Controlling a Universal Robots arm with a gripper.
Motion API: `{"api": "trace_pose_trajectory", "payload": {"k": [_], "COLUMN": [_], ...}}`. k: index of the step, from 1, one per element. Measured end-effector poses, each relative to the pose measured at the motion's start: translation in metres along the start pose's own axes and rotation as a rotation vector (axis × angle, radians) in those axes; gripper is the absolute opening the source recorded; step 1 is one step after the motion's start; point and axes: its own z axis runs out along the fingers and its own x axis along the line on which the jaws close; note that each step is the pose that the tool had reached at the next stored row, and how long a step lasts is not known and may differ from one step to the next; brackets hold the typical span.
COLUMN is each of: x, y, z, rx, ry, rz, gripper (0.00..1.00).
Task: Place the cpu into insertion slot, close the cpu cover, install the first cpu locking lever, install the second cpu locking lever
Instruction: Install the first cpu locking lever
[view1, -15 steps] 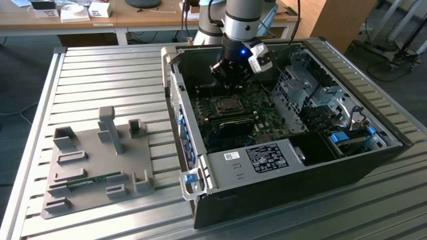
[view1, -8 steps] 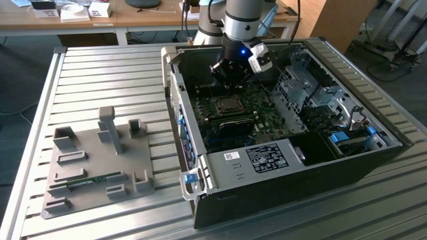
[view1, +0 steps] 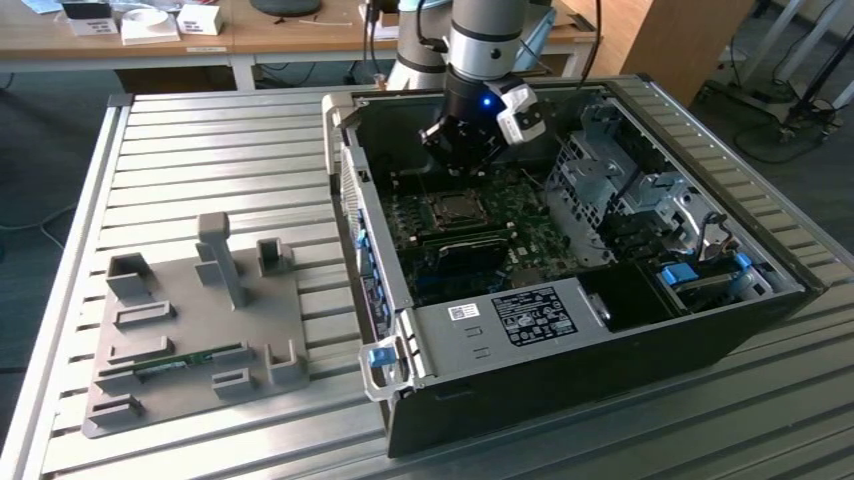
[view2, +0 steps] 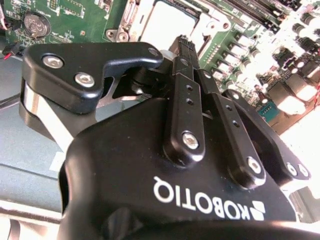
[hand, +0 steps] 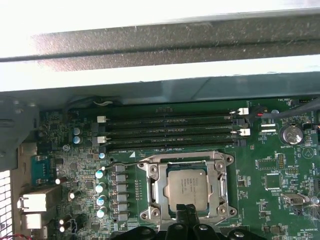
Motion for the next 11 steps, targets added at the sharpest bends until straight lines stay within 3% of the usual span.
{"api": "trace_pose_trajectory", "payload": {"k": [5, 11], "x": [-0.0003, -0.0003], "y": [0.0, 0.0], "z": [-0.0072, -0.0077], "rx": [0.0, -0.0002], "ry": [0.0, 0.0], "rz": [0.0, 0.0], "gripper": [0.1, 0.1]}}
